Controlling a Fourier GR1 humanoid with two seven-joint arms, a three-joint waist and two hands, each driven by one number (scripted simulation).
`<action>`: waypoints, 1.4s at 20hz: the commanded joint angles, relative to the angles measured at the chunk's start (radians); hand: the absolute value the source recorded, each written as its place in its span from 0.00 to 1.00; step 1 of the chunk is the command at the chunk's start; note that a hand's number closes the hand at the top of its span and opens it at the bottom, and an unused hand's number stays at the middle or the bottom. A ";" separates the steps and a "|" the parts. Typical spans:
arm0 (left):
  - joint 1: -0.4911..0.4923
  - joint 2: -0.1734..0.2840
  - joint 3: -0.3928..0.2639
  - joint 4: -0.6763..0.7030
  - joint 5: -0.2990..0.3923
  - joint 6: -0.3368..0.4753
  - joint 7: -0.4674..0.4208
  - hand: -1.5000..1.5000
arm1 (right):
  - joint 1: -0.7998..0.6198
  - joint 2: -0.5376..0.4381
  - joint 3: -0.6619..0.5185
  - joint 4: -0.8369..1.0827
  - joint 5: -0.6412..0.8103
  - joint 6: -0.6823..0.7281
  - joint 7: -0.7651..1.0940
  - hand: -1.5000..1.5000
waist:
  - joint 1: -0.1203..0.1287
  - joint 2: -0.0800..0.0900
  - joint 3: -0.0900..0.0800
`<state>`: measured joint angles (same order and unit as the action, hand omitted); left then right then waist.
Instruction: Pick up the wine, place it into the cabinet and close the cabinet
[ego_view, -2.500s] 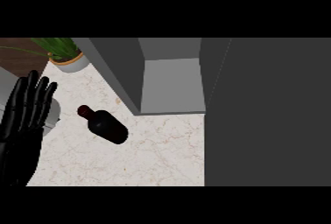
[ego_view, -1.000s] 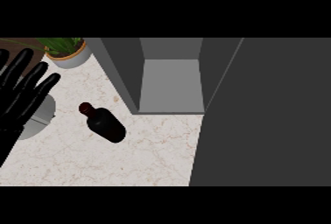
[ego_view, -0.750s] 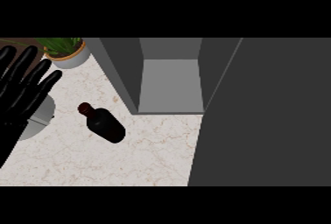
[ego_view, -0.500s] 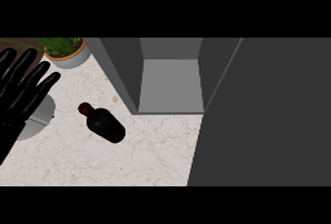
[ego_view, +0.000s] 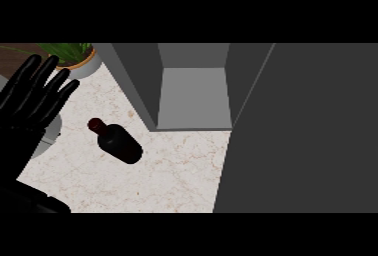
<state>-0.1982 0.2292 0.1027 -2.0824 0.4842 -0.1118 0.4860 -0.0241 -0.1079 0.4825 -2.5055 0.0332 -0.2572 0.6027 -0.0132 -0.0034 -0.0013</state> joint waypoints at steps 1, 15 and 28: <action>0.031 -0.019 -0.025 0.072 -0.045 -0.048 -0.071 0.00 | 0.021 -0.052 0.019 -0.219 0.115 -0.016 0.120 0.00 | -0.007 -0.001 -0.001; 0.090 -0.040 0.009 0.397 -0.190 -0.185 -0.417 0.00 | 0.021 -0.084 0.063 -0.207 0.112 -0.076 0.085 0.00 | -0.007 0.000 0.000; 0.148 -0.032 0.035 0.568 -0.258 -0.231 -0.570 0.00 | -0.078 -0.137 0.056 -0.190 0.138 -0.131 0.151 0.00 | 0.001 0.000 0.000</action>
<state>-0.0635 0.1912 0.1278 -1.5639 0.2469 -0.3288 -0.0383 -0.1130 -0.2104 0.5429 -2.5113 0.0696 -0.3903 0.6691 -0.0150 -0.0040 -0.0016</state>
